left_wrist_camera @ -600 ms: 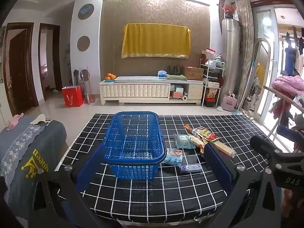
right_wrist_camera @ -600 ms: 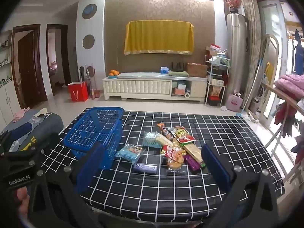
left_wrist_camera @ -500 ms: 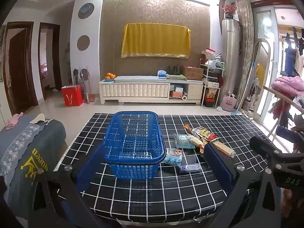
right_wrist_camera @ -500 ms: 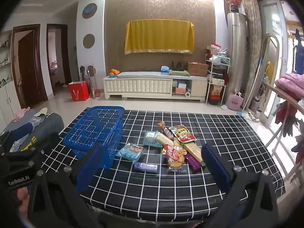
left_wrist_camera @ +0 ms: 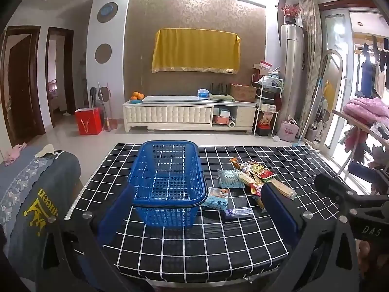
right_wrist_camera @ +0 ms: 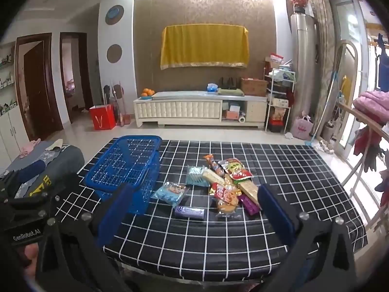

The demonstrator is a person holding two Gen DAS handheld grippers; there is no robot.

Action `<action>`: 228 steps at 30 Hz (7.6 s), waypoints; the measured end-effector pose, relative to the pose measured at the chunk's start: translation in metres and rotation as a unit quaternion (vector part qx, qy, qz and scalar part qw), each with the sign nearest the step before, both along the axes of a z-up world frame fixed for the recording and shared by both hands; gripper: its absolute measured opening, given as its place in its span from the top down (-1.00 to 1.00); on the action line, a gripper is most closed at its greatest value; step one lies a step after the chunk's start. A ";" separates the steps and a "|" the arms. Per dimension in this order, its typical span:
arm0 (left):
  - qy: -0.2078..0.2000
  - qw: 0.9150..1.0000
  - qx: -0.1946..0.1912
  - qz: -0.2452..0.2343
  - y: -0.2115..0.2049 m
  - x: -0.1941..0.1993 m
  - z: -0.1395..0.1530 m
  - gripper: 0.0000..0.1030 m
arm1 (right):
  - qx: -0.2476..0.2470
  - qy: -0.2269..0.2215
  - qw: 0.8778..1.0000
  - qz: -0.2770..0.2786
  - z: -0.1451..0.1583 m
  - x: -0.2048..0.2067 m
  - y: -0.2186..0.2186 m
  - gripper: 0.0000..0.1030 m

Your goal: Organize snacks

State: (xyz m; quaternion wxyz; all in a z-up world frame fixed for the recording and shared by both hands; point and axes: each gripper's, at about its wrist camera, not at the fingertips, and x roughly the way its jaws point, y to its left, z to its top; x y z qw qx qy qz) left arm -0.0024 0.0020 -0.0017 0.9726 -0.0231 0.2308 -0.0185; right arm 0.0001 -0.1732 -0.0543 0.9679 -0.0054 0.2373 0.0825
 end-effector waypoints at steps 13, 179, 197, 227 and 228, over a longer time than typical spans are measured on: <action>0.004 1.000 0.005 -0.004 -0.002 -0.001 -0.002 -0.99 | -0.003 0.001 1.000 0.001 -0.001 -0.002 -0.002 -1.00; 0.261 0.930 0.140 -0.216 -0.140 0.177 -0.143 -0.99 | -0.029 0.194 0.969 0.153 -0.132 0.145 -0.124 -0.41; 0.321 0.873 0.272 -0.248 -0.160 0.229 -0.224 -0.96 | 0.048 0.249 0.953 0.169 -0.168 0.164 -0.141 -0.42; 0.295 0.915 0.133 -0.242 -0.130 0.201 -0.159 0.44 | 0.017 0.219 0.965 0.145 -0.092 0.142 -0.107 -0.42; 0.286 0.919 0.127 -0.241 -0.125 0.200 -0.151 0.44 | 0.014 0.215 0.966 0.145 -0.086 0.141 -0.102 -0.42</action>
